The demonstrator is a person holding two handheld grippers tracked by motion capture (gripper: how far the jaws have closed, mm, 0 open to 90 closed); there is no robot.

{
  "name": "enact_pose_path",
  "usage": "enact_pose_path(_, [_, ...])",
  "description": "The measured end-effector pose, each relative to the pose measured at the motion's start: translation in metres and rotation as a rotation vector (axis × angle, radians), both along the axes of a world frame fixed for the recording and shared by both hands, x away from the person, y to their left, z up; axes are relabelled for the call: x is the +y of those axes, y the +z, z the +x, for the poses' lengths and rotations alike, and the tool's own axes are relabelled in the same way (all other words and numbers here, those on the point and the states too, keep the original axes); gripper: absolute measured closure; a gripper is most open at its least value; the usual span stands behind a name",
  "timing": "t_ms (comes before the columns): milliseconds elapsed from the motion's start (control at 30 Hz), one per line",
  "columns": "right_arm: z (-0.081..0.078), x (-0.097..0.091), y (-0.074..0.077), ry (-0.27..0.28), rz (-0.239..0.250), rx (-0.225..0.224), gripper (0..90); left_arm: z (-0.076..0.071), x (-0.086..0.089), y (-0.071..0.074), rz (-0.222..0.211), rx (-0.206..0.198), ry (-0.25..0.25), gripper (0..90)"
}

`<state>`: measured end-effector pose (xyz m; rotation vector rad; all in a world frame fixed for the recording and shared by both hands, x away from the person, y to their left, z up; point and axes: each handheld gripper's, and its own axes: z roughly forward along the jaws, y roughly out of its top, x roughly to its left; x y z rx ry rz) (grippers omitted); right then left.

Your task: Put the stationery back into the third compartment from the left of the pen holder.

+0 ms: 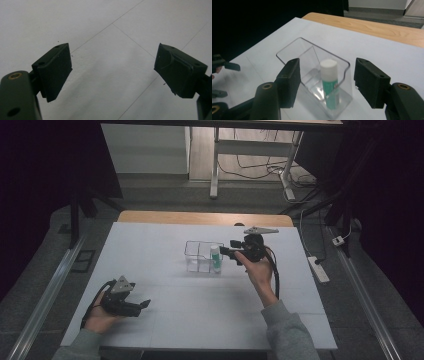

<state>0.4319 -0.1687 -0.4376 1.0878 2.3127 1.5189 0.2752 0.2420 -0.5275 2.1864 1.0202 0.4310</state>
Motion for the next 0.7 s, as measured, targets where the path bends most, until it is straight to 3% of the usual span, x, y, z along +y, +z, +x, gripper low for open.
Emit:
enact_pose_path(400, [-0.032, -0.032, -0.006, -0.017, -0.047, 0.006, 36.8, 0.000, 0.000, 0.001, -0.007, -0.007, -0.003, 14.2])
enact_pose_path(700, [-0.057, -0.064, -0.027, -0.049, -0.085, 0.030, 36.4, 0.000, 0.000, 0.001, -0.005, -0.009, -0.004, 14.2])
